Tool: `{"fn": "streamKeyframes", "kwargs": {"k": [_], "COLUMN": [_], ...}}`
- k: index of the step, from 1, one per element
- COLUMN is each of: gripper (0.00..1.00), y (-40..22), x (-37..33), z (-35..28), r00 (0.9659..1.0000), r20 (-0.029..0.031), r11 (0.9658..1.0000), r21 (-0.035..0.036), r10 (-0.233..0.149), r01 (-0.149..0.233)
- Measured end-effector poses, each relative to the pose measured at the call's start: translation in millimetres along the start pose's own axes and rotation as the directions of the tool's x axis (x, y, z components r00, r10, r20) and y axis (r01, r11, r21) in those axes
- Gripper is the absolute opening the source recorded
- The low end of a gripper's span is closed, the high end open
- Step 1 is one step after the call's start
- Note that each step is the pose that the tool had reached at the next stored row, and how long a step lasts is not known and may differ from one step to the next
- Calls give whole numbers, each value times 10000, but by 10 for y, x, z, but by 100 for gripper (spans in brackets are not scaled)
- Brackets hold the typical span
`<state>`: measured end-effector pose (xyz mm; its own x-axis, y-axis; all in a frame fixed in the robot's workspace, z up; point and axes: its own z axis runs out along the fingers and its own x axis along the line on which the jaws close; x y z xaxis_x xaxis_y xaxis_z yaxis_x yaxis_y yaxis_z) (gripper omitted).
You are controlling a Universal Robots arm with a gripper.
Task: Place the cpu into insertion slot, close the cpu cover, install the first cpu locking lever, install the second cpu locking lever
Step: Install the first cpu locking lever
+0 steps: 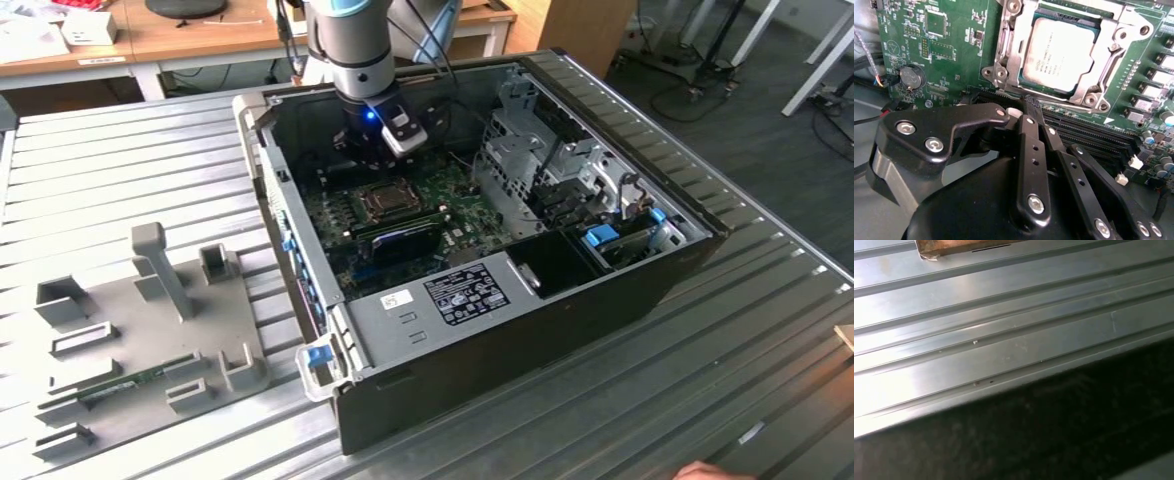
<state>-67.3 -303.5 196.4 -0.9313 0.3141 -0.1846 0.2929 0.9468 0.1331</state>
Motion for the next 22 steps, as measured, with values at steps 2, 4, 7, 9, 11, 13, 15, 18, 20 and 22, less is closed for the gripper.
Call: {"fn": "streamKeyframes", "kwargs": {"k": [2, 4, 7, 9, 11, 13, 15, 18, 20, 22], "gripper": [10, 10, 10, 10, 10, 10, 10, 10, 10, 10], "y": [-4, -7, -12, -13, -15, -17, -20, -22, -22, -22], "x": [2, 3, 5, 7, 9, 11, 12, 14, 14, 14], "z": [5, 9, 14, 16, 20, 24, 26, 29, 29, 29], "r00": [10000, 10000, 10000, 10000, 10000, 9999, 9999, 9999, 9999, 9999], "r20": [12, 24, 41, 55, 77, 101, 121, 144, 149, 147], "r11": [10000, 10000, 10000, 10000, 10000, 10000, 10000, 10000, 10000, 10000], "r21": [-5, -8, -13, -15, -24, -33, -43, -55, -66, -74], "r10": [-1, -1, -3, -4, -5, -6, -8, -8, -7, -3], "r01": [1, 1, 3, 4, 5, 7, 8, 9, 8, 4]}}
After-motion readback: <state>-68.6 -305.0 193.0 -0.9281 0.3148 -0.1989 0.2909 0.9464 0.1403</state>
